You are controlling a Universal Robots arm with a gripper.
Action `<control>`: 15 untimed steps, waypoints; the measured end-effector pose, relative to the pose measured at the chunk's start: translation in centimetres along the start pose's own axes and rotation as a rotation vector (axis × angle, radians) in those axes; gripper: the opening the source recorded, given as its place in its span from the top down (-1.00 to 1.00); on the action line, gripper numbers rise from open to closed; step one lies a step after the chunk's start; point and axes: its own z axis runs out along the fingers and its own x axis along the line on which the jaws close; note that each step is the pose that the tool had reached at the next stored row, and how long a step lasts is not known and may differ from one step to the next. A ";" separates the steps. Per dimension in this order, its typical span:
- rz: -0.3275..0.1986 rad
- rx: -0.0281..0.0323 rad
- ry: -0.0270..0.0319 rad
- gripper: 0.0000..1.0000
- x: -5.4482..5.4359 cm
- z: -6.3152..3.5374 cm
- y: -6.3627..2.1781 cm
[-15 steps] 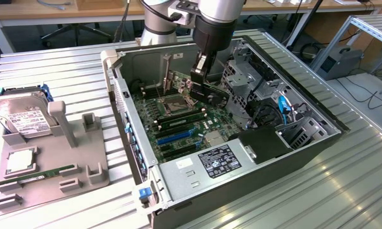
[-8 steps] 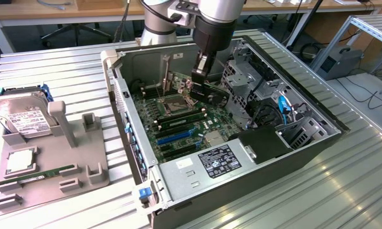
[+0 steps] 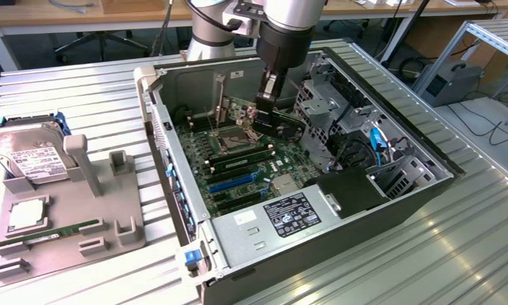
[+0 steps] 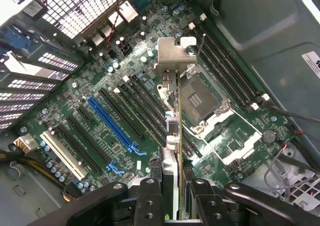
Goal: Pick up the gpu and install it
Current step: 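Insert the gpu into the slot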
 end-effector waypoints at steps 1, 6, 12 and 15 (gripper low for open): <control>-0.007 0.0000 0.0003 0.47 0.0 0.00 0.00; -0.204 -0.0014 0.0066 0.47 0.0 0.05 0.00; -0.359 -0.0024 0.0117 0.47 0.0 0.10 0.00; -0.441 -0.0031 0.0141 0.47 0.0 0.12 0.00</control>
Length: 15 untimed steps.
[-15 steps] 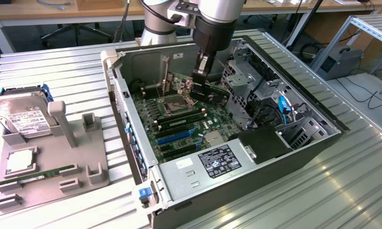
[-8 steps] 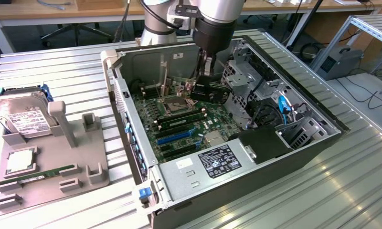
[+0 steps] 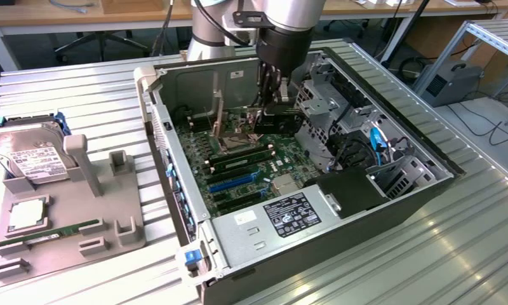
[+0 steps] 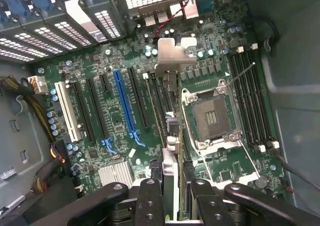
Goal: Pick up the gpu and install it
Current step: 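Insert the gpu into the slot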
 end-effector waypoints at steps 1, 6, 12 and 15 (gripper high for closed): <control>-0.026 -0.0002 0.0008 0.47 0.0 0.01 0.00; -0.052 -0.0004 0.0015 0.47 0.0 0.01 0.00; -0.084 -0.0006 0.0026 0.47 0.0 0.02 0.00; -0.099 -0.0007 0.0031 0.47 0.0 0.03 0.00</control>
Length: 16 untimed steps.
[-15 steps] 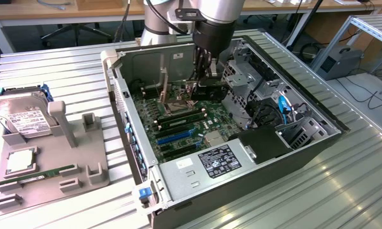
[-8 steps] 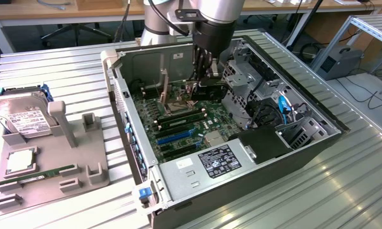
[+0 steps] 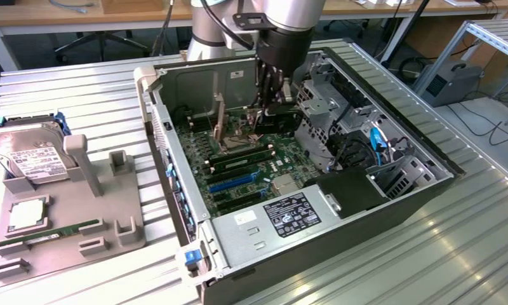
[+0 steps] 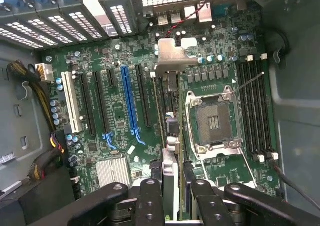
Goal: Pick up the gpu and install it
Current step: 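Insert the gpu into the slot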
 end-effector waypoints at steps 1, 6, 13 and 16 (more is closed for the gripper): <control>-0.006 0.0000 0.0003 0.47 0.0 0.00 0.00; -0.032 -0.0002 0.0016 0.47 0.0 0.01 0.00; -0.080 -0.0004 0.0036 0.47 0.0 0.02 0.00; -0.109 -0.0006 0.0042 0.47 0.0 0.02 0.00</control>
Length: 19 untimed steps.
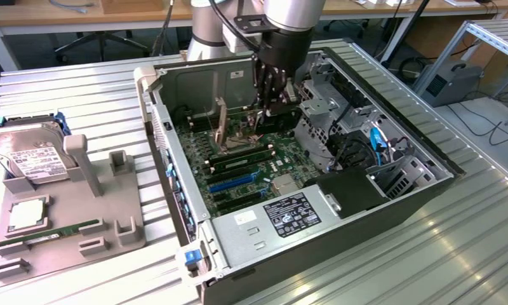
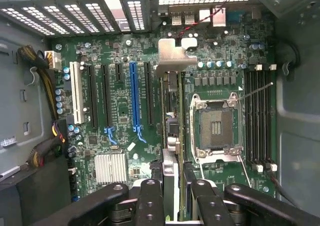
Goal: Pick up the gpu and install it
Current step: 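Insert the gpu into the slot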
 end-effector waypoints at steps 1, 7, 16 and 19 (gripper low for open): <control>-0.012 -0.0001 0.0001 0.47 0.0 0.00 0.00; -0.060 -0.0005 0.0006 0.47 0.0 0.00 0.00; -0.112 -0.0009 0.0011 0.47 0.0 0.00 0.00; -0.126 -0.0009 0.0012 0.47 0.0 0.01 0.00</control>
